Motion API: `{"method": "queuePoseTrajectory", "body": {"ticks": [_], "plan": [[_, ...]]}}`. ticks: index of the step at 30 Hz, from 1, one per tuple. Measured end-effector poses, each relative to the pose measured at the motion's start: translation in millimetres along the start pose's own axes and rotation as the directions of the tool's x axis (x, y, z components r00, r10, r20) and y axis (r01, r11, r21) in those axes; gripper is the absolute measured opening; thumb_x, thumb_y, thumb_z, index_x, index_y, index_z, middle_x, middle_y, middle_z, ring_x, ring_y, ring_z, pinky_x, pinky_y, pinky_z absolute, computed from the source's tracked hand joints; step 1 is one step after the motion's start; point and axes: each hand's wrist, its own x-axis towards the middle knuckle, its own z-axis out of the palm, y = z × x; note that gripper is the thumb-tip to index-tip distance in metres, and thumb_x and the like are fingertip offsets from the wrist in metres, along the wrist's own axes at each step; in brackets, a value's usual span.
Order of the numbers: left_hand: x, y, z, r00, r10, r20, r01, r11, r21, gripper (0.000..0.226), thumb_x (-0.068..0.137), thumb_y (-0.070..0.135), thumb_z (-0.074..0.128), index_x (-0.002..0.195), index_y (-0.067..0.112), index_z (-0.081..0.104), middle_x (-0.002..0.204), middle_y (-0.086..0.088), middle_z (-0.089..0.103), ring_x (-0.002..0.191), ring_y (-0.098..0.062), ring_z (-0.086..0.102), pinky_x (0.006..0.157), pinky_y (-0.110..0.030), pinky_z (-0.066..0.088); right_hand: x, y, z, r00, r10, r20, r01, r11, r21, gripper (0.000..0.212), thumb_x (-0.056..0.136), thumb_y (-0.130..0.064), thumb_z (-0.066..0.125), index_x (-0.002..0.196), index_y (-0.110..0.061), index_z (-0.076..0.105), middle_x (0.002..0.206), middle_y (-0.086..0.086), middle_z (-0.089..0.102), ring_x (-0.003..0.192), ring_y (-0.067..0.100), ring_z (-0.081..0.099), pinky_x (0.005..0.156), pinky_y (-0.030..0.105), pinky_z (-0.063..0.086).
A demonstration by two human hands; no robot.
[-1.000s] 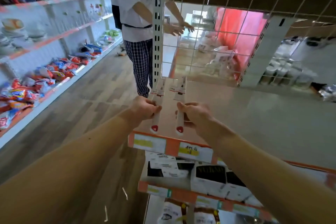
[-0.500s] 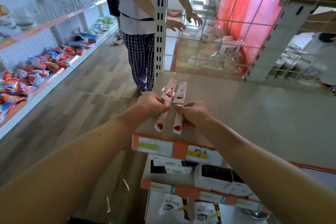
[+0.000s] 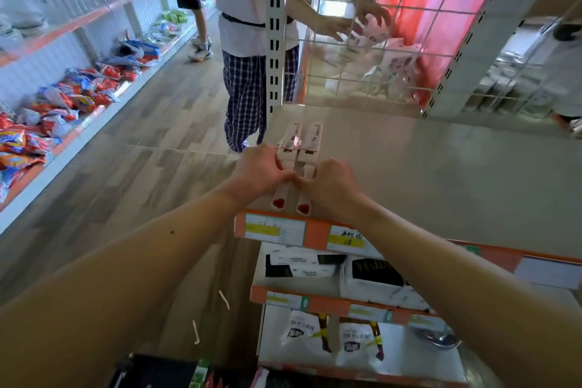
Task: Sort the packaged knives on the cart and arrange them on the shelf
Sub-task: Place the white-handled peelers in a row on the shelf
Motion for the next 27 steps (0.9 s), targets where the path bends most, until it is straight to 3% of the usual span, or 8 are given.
{"method": "queuePoseTrajectory", "body": {"ticks": [4, 9, 13, 20, 24, 27], "plan": [[-4.2, -3.2, 0.8, 0.999, 0.025, 0.024, -0.024, 0.999, -0.023, 0.024, 0.084, 0.027, 0.067, 0.090, 0.003, 0.066, 0.079, -0.003, 0.062, 0.069, -0.011, 0.056, 0.056, -0.015, 0.041, -3.3, -1.0, 0.2, 1.000, -0.020, 0.003, 0.020, 1.000, 0.004, 0.038, 0.089, -0.033, 0.060, 0.092, 0.004, 0.066, 0.083, 0.013, 0.062, 0.068, 0.017, 0.054, 0.050, 0.015, 0.038], [-12.7, -7.0, 0.5, 0.999, 0.049, 0.009, -0.049, 0.996, -0.072, 0.026, 0.083, 0.024, 0.068, 0.082, -0.002, 0.068, 0.075, -0.008, 0.065, 0.064, -0.016, 0.058, 0.064, -0.024, 0.048, -10.2, -2.6, -4.7, 0.999, -0.033, 0.007, 0.033, 0.999, 0.003, 0.028, 0.088, -0.021, 0.062, 0.084, 0.007, 0.063, 0.065, 0.004, 0.053, 0.055, 0.010, 0.047, 0.049, 0.015, 0.037], [-16.8, -9.0, 2.2, 0.998, 0.052, -0.032, -0.054, 0.996, -0.070, 0.026, 0.084, 0.024, 0.066, 0.070, 0.003, 0.065, 0.062, 0.000, 0.058, 0.054, -0.010, 0.054, 0.056, -0.017, 0.042, -10.9, -4.1, -3.3, 0.998, -0.061, -0.002, 0.061, 0.998, -0.016, 0.022, 0.087, -0.017, 0.062, 0.075, 0.001, 0.060, 0.059, -0.002, 0.047, 0.054, 0.010, 0.046, 0.047, 0.013, 0.036], [-15.4, -7.2, 7.5, 0.998, 0.045, -0.053, -0.048, 0.997, -0.056, 0.026, 0.084, 0.024, 0.066, 0.074, 0.000, 0.068, 0.063, -0.006, 0.061, 0.059, -0.016, 0.057, 0.052, -0.014, 0.041, -11.9, -3.8, -3.0, 0.998, -0.069, -0.005, 0.069, 0.995, -0.074, 0.036, 0.088, -0.018, 0.061, 0.055, -0.012, 0.046, 0.056, -0.001, 0.043, 0.050, 0.008, 0.041, 0.044, 0.014, 0.031], [-15.6, -6.5, 6.9, 0.994, 0.051, -0.094, -0.054, 0.998, -0.039, 0.025, 0.082, 0.022, 0.068, 0.061, 0.011, 0.060, 0.053, 0.006, 0.051, 0.049, -0.002, 0.047, 0.044, -0.006, 0.039, -12.3, -3.3, -3.7, 0.998, -0.068, 0.006, 0.068, 0.991, -0.116, 0.036, 0.089, -0.020, 0.061, 0.057, -0.015, 0.043, 0.058, -0.003, 0.041, 0.051, 0.005, 0.038, 0.044, 0.012, 0.028], [-15.0, -7.3, 8.8, 0.993, 0.069, -0.092, -0.074, 0.996, -0.047, 0.021, 0.082, 0.022, 0.069, 0.069, 0.005, 0.066, 0.055, 0.004, 0.053, 0.050, -0.004, 0.049, 0.050, -0.010, 0.039, -10.6, -1.4, -3.5, 0.999, -0.032, 0.004, 0.032, 0.996, -0.081, 0.026, 0.087, -0.020, 0.063, 0.067, -0.006, 0.053, 0.061, -0.001, 0.043, 0.060, 0.014, 0.047, 0.046, 0.015, 0.032]]}}
